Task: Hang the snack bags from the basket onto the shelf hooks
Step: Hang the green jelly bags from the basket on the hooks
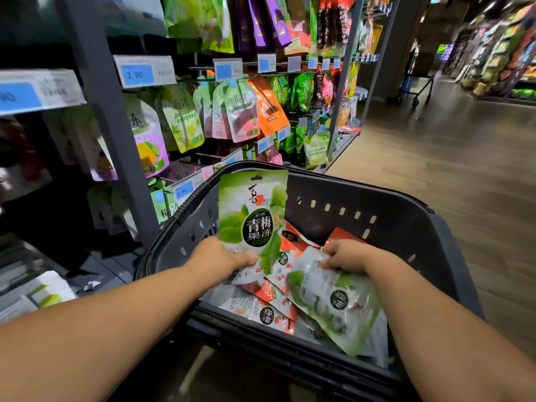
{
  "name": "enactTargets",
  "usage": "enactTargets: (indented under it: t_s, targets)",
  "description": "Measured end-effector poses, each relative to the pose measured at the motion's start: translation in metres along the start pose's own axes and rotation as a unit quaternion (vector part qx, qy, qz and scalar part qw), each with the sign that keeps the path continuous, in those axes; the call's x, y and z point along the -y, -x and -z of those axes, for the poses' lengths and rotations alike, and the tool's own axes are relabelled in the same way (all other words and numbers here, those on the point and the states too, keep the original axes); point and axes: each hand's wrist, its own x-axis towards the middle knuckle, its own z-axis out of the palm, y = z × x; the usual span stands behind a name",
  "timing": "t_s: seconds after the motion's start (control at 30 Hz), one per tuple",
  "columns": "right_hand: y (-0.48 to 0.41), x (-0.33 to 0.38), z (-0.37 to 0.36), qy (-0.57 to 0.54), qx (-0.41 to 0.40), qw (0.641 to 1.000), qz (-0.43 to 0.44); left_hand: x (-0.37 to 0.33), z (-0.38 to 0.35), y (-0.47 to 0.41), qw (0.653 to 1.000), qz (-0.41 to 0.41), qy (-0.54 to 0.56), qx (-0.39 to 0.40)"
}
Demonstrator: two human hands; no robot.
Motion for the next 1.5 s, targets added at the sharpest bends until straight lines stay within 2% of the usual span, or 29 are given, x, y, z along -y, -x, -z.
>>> enactTargets:
  t_s: [0.17, 0.4, 0.53, 0.67, 0.87, 0.97, 1.0, 1.07, 1.17, 1.23, 1.33, 1.5]
  targets:
    - [-0.002, 0.002, 0.008, -0.156, -0.106, 0.982, -0.032, 0.001, 0.001, -0.003, 1.0, 0.006, 0.0, -0.008]
    - [-0.002, 0.003, -0.003, -0.384, -0.161, 0.909, -0.022, 0.002, -0.001, -0.005, 1.0, 0.008, -0.011, -0.01]
    - [-0.003, 0.006, -0.006, -0.421, -0.131, 0.897, -0.007, 0.002, 0.0, -0.004, 1.0, 0.001, -0.012, -0.007]
    - [-0.005, 0.007, -0.008, -0.42, -0.083, 0.904, 0.0, 0.001, 0.0, -0.003, 1.0, -0.003, 0.003, -0.014]
    - [-0.007, 0.009, -0.01, -0.489, -0.018, 0.871, 0.037, -0.004, 0.0, 0.003, 1.0, -0.012, 0.014, -0.025]
    - [-0.003, 0.011, -0.009, -0.436, 0.017, 0.898, 0.06, -0.004, 0.001, 0.002, 0.999, -0.012, 0.022, -0.029]
    - [-0.003, 0.012, -0.01, -0.393, 0.0, 0.918, 0.057, -0.005, 0.001, 0.003, 0.999, -0.01, 0.021, -0.031]
    - [-0.007, 0.015, -0.013, -0.296, -0.085, 0.951, 0.029, -0.006, 0.002, 0.002, 0.999, -0.002, 0.015, -0.039]
    - [-0.011, 0.02, -0.015, -0.163, -0.159, 0.974, 0.007, -0.005, 0.001, 0.001, 0.999, 0.003, 0.019, -0.042]
    - [-0.009, 0.022, -0.011, -0.083, -0.188, 0.979, 0.004, -0.002, 0.0, -0.003, 0.999, 0.007, 0.022, -0.045]
    - [-0.006, 0.021, -0.006, -0.007, -0.254, 0.967, 0.003, 0.0, 0.001, -0.005, 0.998, 0.01, 0.031, -0.052]
    - [-0.005, 0.019, -0.002, -0.06, -0.279, 0.958, 0.019, 0.0, 0.003, -0.009, 0.993, 0.006, 0.055, -0.102]
